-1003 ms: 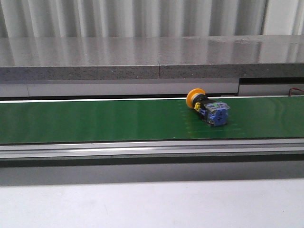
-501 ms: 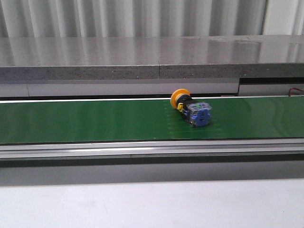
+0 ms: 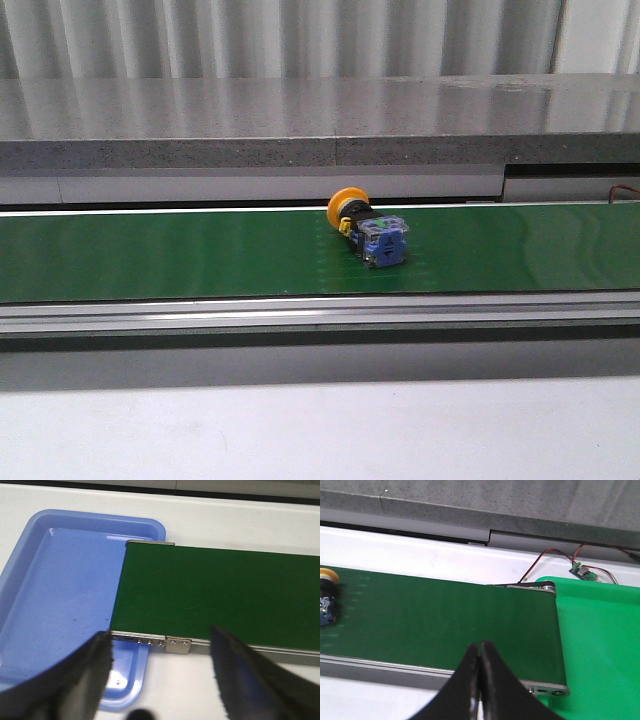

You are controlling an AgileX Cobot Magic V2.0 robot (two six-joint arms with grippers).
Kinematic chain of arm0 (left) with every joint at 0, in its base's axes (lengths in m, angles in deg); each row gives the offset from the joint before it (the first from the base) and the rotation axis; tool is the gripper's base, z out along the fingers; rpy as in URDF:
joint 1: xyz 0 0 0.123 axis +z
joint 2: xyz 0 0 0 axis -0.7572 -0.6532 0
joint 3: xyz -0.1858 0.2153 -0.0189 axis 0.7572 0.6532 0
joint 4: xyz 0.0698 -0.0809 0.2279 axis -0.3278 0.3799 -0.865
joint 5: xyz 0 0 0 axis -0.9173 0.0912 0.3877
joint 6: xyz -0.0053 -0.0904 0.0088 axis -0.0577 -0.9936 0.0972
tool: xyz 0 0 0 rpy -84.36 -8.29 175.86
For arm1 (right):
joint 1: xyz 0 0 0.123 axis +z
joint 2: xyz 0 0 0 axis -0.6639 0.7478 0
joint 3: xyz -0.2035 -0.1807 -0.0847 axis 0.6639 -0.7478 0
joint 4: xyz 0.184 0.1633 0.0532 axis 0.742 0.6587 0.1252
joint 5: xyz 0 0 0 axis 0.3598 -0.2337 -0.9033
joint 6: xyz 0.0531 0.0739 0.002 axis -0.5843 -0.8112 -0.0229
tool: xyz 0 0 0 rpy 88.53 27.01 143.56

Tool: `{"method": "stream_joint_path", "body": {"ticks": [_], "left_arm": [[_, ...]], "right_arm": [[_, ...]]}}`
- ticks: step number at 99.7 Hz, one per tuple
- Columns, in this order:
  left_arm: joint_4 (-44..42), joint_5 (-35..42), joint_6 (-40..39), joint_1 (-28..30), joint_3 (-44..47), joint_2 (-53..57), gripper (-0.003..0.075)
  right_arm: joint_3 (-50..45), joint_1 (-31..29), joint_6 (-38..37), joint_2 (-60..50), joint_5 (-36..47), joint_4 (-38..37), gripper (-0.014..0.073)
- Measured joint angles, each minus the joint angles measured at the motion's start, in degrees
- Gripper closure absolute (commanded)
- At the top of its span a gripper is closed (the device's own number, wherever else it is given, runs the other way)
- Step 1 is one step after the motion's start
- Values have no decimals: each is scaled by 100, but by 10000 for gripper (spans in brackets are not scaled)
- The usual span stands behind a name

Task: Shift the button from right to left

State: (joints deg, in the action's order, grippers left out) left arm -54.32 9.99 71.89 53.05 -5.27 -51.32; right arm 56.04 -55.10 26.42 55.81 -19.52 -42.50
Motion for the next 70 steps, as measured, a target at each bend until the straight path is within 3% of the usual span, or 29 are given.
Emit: {"method": "stream_joint_path", "body": {"ticks": [5, 17, 41, 70], "left_arm": [[6, 37, 10, 0, 0, 0, 4], [169, 196, 10, 0, 0, 0, 41], [1245, 385, 203, 0, 0, -212, 122], [2671, 535, 841, -62, 0, -1074, 124]], "right_arm": [[0, 0, 0, 0, 0, 0, 662], [0, 0, 0, 0, 0, 0, 662], [0, 0, 0, 0, 0, 0, 662], [0, 0, 0, 0, 0, 0, 662]]}}
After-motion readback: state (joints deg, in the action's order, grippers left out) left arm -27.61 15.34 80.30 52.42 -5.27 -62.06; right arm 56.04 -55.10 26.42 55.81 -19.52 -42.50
